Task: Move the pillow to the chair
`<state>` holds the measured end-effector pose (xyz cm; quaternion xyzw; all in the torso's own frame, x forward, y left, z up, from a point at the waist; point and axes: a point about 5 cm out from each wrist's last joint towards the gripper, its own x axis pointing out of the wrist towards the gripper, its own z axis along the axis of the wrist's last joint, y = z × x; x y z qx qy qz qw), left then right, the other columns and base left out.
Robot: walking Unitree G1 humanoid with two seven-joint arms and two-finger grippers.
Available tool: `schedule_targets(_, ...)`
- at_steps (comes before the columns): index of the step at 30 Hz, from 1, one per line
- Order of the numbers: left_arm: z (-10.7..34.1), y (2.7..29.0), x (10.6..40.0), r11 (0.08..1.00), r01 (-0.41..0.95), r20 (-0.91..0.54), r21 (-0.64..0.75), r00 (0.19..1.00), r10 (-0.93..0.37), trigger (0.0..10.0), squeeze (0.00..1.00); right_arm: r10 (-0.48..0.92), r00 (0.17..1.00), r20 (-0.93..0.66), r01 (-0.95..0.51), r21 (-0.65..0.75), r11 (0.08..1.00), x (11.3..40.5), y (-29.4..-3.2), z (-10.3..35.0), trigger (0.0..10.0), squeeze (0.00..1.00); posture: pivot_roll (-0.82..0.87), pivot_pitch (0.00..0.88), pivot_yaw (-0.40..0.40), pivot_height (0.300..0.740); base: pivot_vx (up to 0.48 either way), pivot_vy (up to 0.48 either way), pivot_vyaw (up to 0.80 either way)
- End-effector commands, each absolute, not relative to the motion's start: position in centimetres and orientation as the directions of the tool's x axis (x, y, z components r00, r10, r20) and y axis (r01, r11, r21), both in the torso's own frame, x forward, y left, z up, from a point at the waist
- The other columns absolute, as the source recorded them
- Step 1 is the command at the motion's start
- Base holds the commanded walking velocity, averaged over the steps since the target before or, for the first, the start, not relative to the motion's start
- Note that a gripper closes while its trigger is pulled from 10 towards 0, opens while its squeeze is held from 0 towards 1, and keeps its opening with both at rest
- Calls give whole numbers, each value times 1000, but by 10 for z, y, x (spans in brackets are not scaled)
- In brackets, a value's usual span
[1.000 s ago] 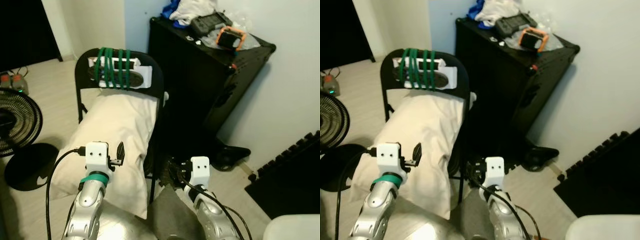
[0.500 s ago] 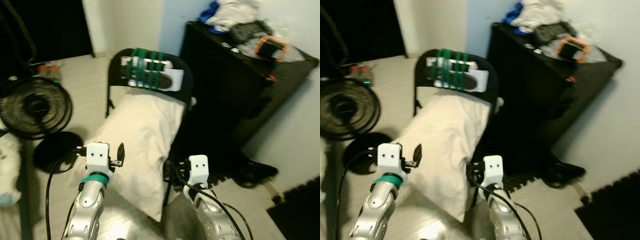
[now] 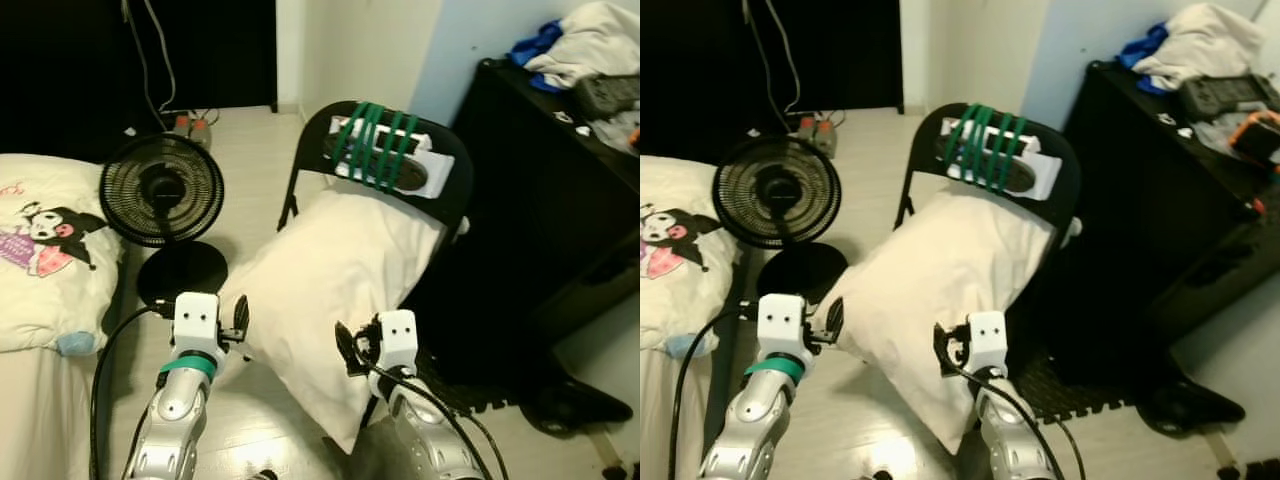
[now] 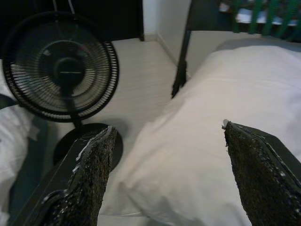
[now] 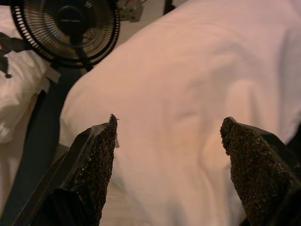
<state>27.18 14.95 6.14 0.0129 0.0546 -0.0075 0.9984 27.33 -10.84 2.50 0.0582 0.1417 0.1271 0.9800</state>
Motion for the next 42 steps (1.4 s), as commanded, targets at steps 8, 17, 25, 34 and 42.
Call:
schedule_targets(8,54,149,267,999,30,-137,41,990,-24,10000,0,273,918,-286,-237,154,959,270,-107,19,10000,0,37,0,7,740,0,0,800)
schedule_targets(17,53,149,267,998,38,-137,43,990,-32,10000,0,277,917,-286,-242,150,958,270,-106,18,10000,0,42,0,9,740,0,0,800)
schedule_targets(25,51,149,265,997,48,-142,55,989,-40,10000,0,283,913,-295,-247,152,957,269,-104,15,10000,0,48,0,10,740,0,0,800)
schedule_targets(34,52,151,266,997,52,-146,60,988,-43,10000,0,274,908,-318,-234,159,959,269,-106,9,10000,0,51,0,12,740,0,0,800)
schedule_targets(42,-8,140,250,978,175,-417,110,902,-114,10000,0,175,796,-579,-142,103,985,234,-125,-45,10000,0,66,0,5,740,0,0,800)
